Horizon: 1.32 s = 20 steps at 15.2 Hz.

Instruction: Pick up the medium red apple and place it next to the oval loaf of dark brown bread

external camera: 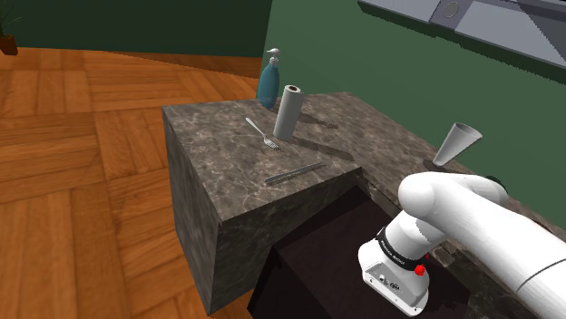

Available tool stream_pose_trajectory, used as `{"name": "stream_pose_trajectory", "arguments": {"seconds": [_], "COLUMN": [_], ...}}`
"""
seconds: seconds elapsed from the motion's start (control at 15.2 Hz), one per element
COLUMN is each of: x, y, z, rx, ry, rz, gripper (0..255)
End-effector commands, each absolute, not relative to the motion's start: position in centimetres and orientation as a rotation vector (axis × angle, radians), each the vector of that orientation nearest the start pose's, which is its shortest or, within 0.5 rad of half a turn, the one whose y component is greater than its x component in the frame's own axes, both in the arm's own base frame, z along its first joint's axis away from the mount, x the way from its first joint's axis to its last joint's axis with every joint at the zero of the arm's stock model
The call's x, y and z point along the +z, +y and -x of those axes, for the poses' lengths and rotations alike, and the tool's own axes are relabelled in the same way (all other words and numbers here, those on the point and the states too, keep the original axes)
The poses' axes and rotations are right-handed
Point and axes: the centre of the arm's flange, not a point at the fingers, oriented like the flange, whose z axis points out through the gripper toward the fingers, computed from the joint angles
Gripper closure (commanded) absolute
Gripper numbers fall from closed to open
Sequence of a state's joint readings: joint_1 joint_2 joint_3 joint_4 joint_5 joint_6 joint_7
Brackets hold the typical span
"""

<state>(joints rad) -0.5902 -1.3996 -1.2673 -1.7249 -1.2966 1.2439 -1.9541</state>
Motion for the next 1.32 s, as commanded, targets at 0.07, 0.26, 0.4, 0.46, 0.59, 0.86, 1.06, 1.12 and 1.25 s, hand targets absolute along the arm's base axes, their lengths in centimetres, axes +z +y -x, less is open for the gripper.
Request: {"name": "stream_pose_trajectory", "arguments": {"seconds": [0.07,0.26,0.4,0.46,0.59,0.86,1.06,1.12,1.25], "x": [41.8,41.8,41.8,41.8,41.8,46.8,46.8,46.8,46.8], "y": [-28.2,-28.2,-28.2,-28.2,-28.2,-28.4,-28.4,-28.4,-28.4], "z": [53.3,53.3,53.3,53.3,53.3,53.7,53.7,53.7,53.7], "rx": [-0.104,-0.104,-0.104,-0.104,-0.104,-0.104,-0.104,-0.104,-0.104], "ry": [-0.029,-0.029,-0.029,-0.029,-0.029,-0.029,-0.029,-0.029,-0.029], "rz": [3.103,3.103,3.103,3.103,3.103,3.103,3.103,3.103,3.103], "gripper": [255,0,0,0,0,0,0,0,0]}}
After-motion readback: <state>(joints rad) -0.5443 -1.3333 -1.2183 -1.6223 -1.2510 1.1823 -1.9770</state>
